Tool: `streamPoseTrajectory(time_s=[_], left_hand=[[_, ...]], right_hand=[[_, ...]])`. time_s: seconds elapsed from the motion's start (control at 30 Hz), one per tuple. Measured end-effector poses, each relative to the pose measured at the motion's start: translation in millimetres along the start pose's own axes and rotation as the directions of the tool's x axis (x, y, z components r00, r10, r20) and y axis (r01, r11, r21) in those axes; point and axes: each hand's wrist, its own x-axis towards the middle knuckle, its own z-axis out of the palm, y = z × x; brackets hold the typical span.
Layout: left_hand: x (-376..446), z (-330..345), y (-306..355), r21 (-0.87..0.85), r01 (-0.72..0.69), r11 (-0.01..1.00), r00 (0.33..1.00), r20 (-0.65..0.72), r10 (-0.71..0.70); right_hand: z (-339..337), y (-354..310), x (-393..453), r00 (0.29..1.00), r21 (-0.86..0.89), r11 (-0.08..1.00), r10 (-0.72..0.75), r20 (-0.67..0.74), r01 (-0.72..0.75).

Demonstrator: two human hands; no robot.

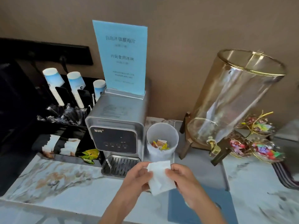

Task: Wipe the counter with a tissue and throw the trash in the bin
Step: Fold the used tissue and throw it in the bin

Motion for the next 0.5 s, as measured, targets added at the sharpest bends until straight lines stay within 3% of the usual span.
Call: streamPoseTrajectory(time_s=[0.17,0.5], left_hand=[[19.0,29.9,8.4,0.015,-0.008,1.000,0.998,0.064,0.007],[40.3,33.3,20.7,0.172,-0.050,0.984,0.987,0.161,0.022]], right_hand=[[-35.6,-12.8,7.0,0.999,0.016,1.000,-0.018,-0.041,0.018],[-66.8,-34.5,23.1,0.999,-0.005,0.999,-0.052,0.014,0.052]])
